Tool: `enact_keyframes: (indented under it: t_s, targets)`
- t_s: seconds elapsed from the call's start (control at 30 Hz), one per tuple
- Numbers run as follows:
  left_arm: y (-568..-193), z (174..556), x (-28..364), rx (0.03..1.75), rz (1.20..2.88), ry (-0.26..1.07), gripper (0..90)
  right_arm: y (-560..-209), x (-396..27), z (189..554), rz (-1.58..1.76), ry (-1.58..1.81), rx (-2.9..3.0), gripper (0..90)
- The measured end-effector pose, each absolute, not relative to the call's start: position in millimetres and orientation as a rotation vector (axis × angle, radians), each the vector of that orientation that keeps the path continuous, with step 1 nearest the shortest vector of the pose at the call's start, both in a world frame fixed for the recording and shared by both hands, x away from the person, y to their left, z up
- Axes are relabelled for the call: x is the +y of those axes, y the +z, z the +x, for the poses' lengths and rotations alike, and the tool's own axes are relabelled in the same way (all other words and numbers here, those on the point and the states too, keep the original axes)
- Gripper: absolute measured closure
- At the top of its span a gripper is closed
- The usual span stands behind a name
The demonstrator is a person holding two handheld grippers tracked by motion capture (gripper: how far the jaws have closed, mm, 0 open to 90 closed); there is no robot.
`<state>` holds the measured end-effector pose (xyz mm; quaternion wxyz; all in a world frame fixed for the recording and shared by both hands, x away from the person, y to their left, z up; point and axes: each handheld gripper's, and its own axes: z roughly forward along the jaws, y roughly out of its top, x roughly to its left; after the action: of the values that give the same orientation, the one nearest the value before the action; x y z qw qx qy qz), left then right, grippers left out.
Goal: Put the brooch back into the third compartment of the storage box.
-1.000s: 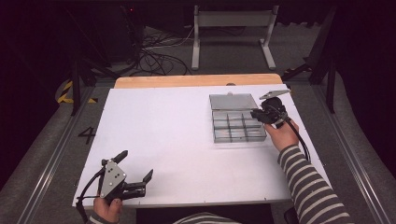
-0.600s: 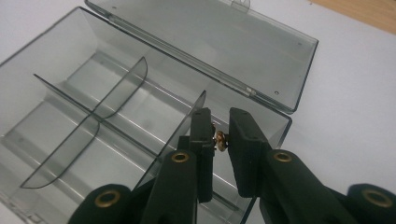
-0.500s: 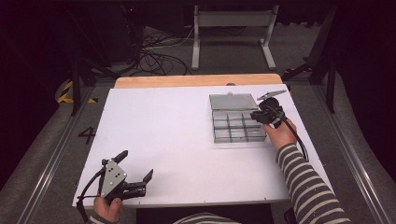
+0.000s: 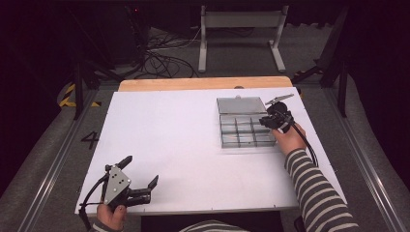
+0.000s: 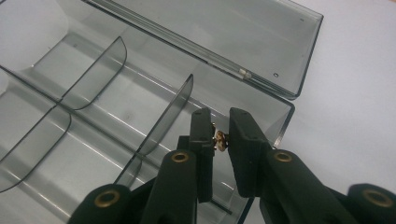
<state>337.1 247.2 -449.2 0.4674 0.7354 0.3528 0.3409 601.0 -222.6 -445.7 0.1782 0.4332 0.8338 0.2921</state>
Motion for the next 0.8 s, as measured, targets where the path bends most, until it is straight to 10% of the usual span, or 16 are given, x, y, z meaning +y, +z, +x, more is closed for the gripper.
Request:
enact_keyframes:
  t_s: [0.8]
  targets:
    - [-449.2,337.5,247.7,0.865,1.808,0.840,2.0,-452.1,-222.6,603.9,1.225,0.800,2.371,80.2]
